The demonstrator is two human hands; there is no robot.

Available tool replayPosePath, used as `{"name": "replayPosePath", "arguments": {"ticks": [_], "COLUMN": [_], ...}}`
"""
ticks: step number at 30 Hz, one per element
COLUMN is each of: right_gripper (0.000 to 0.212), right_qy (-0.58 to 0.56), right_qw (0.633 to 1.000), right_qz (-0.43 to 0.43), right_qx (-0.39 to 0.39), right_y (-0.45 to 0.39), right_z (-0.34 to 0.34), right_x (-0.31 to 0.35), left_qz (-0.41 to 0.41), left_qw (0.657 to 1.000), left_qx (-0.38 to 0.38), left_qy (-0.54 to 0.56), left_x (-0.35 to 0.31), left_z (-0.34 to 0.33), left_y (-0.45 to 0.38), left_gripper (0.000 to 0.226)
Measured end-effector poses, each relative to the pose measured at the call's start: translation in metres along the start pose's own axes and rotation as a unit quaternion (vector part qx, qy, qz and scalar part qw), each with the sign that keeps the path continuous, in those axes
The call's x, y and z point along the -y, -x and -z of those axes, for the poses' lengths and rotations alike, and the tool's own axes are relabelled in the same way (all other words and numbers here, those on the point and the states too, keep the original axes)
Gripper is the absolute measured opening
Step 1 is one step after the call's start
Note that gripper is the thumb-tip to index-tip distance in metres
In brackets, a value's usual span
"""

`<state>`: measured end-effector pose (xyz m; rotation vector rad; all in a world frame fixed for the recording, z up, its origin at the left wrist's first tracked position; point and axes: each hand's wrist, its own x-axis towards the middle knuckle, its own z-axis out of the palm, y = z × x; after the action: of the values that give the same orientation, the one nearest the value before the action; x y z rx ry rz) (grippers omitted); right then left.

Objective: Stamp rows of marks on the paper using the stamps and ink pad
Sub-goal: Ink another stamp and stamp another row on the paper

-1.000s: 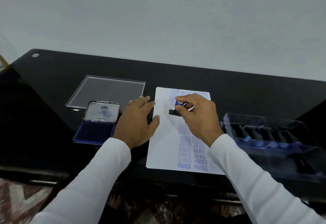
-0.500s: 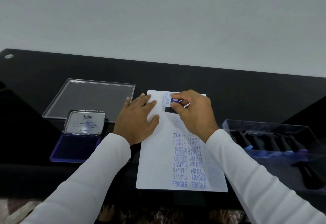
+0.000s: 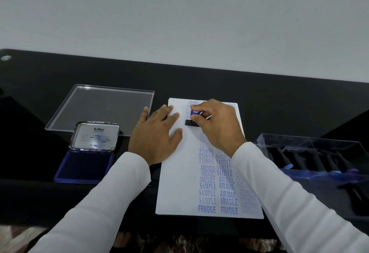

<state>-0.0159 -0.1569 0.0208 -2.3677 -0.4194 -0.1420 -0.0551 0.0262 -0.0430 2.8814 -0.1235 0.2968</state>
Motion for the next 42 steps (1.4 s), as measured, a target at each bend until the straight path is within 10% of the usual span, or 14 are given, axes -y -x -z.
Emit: {"name": "replayPosePath", "arguments": {"ticks": [42], "right_gripper": [0.03], "right_qy": [-0.017], "right_qw": [0.999], "right_qz": [-0.029], "right_qx": [0.034], "right_y": [-0.0052], "right_z": [-0.001], "right_x": [-0.0029], "left_qz": [0.006], "left_qw": [1.0], "left_qx": [-0.005], "left_qy": [-0.003], "left_x": [-0.0016], "left_z": [-0.0006], "left_y": [0.0004], "left_gripper": [0.059]}}
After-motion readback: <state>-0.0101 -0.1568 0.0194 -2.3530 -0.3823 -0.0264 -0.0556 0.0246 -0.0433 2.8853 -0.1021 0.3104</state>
